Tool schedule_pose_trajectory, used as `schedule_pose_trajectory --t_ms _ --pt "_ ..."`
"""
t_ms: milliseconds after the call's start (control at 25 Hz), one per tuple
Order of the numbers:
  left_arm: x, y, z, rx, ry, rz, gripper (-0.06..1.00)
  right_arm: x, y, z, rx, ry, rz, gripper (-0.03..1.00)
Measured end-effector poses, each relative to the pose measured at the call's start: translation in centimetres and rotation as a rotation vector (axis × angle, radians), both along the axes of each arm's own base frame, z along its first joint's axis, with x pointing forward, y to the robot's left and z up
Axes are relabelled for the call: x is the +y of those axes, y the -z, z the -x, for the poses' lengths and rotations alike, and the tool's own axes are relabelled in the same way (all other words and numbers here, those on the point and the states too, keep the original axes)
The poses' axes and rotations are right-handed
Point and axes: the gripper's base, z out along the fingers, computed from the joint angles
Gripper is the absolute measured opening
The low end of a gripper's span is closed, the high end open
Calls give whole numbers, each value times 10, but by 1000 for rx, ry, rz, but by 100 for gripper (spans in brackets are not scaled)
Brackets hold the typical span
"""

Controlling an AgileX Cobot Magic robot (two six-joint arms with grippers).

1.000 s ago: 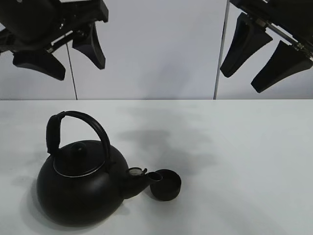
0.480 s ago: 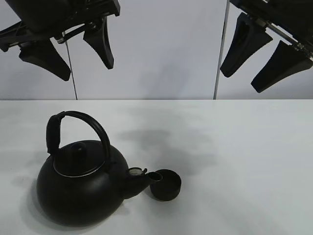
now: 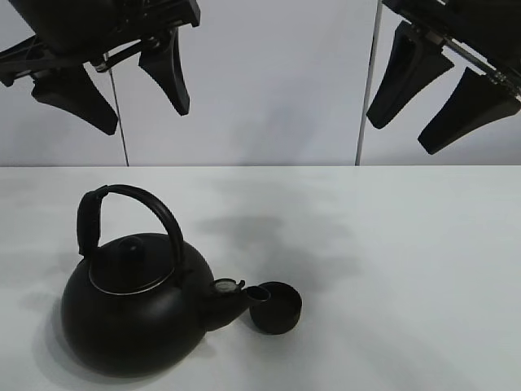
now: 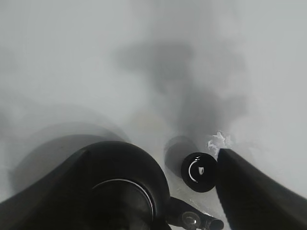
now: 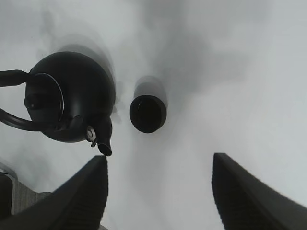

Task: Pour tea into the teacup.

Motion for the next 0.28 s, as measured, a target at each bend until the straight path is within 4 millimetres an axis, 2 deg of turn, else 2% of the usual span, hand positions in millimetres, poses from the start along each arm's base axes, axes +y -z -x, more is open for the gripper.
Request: schedule_pose_trajectory --t_ms 280 --pt "0 0 0 0 0 0 52 0 0 0 0 0 0 43"
